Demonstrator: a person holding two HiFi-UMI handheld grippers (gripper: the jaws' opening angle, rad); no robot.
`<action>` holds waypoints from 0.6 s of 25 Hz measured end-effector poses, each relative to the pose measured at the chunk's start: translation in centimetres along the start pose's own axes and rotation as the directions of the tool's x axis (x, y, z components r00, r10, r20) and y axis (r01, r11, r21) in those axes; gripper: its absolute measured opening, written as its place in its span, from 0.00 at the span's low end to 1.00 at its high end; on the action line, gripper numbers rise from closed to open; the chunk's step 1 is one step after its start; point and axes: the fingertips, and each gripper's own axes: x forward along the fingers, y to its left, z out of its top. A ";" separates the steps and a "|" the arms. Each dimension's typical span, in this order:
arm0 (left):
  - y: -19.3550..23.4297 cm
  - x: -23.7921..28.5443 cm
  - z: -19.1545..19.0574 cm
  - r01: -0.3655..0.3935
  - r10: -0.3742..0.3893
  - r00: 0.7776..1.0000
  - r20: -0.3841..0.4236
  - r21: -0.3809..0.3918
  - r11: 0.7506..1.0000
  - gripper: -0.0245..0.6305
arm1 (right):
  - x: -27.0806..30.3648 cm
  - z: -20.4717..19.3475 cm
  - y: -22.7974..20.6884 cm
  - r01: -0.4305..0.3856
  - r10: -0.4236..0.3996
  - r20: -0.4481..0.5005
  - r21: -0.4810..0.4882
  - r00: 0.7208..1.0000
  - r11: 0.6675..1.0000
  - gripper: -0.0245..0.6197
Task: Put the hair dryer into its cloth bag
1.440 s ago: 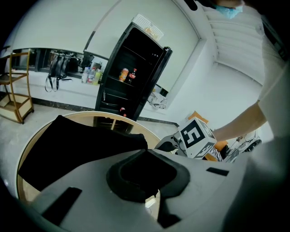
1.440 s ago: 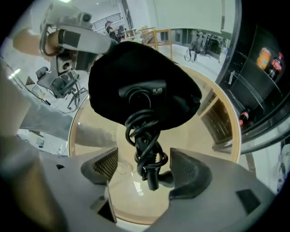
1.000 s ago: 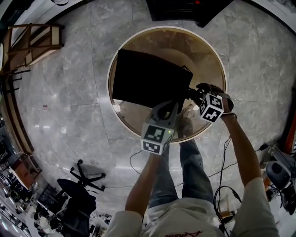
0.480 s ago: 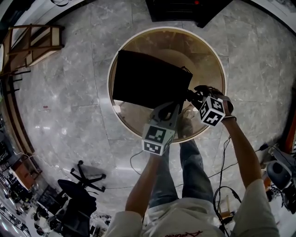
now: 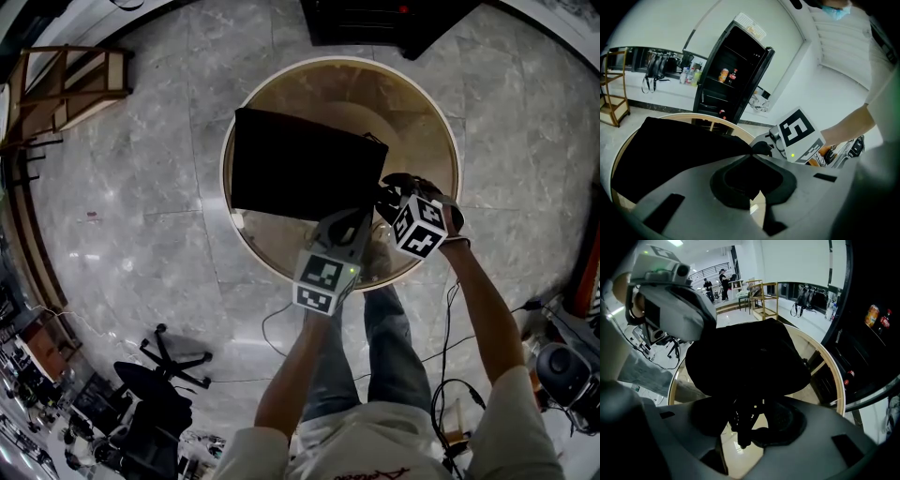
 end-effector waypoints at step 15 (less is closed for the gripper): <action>0.9 0.0 1.6 0.053 -0.050 0.997 0.057 -0.044 0.998 0.09 | 2.5 5.7 -0.2 -0.045 0.052 0.139 -0.053 0.989 0.998 0.39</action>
